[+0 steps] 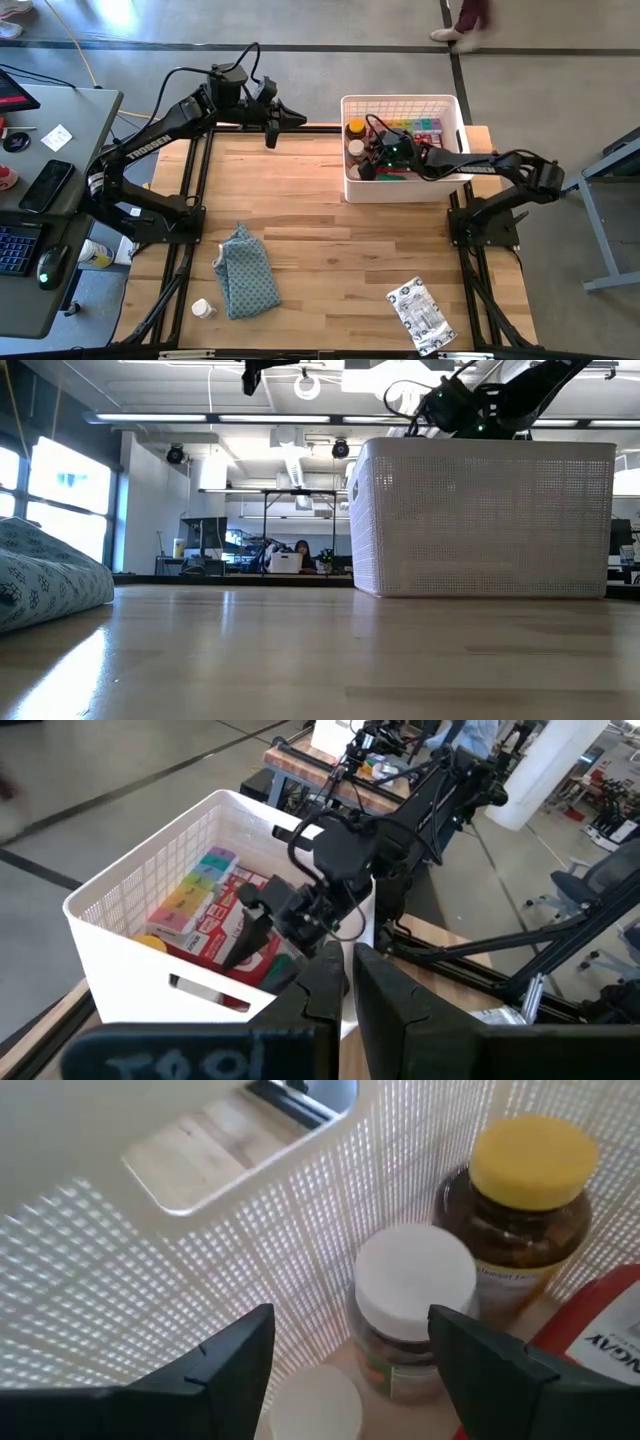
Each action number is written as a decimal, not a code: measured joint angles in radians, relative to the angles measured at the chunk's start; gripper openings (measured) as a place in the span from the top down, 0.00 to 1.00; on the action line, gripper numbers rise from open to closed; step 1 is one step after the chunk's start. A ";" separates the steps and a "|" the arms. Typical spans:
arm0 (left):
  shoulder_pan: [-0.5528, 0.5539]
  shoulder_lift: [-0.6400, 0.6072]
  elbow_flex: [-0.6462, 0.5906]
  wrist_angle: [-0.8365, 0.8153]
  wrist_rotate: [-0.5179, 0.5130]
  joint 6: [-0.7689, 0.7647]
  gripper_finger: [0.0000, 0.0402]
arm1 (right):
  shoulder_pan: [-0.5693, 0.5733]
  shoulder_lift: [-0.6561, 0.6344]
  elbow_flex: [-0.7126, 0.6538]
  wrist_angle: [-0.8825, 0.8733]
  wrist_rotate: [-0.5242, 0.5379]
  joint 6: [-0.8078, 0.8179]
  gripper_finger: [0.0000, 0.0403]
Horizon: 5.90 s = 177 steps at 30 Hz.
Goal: Pick & place medical supplies in basket/bin
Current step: Put the white and blue pill bottle into the white bin
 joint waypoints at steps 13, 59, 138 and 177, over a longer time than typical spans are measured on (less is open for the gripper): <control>0.000 -0.004 0.000 -0.011 0.139 -0.102 0.84 | 0.000 -0.170 0.002 -0.006 0.002 0.015 0.37; -0.945 -0.030 0.162 -1.173 -0.216 -0.283 0.15 | 0.772 -0.546 0.004 0.003 0.380 0.255 0.37; -1.594 0.217 -0.397 -0.572 -0.308 -1.692 0.28 | 1.024 -0.279 0.396 -0.233 0.619 0.161 0.37; -1.181 0.210 0.100 -0.980 -0.481 -0.995 0.48 | 1.023 -0.279 0.396 -0.245 0.609 0.195 0.37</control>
